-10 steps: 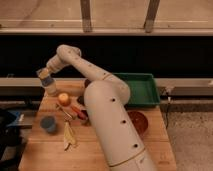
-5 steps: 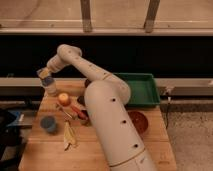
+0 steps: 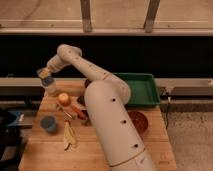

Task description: Place sponge in paper cup

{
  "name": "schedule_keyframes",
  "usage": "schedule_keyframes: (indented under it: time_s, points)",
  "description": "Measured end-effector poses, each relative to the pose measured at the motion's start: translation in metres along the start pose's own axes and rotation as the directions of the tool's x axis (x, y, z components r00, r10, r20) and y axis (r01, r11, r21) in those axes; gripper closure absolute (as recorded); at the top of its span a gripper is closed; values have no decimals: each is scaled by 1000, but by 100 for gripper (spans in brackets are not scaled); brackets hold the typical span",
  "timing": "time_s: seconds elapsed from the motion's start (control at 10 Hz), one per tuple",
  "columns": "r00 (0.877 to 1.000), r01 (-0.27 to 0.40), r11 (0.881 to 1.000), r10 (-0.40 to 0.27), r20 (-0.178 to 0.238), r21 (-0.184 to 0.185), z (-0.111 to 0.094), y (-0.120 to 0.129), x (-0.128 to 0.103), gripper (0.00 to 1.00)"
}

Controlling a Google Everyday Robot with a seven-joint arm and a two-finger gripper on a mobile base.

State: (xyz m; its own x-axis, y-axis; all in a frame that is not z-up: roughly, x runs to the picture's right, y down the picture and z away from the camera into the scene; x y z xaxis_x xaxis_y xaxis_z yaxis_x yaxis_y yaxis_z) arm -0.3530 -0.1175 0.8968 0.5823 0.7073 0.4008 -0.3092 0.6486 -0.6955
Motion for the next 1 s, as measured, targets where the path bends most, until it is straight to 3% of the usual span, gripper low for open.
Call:
schedule_keyframes:
  time_s: [0.2,0.3,1.0]
  points:
    - [1000,0,1000,0,0,0,0,0,0,100]
    - [1000,0,1000,0,0,0,0,0,0,96]
    - [1000,0,1000,0,0,1,0,0,0,27]
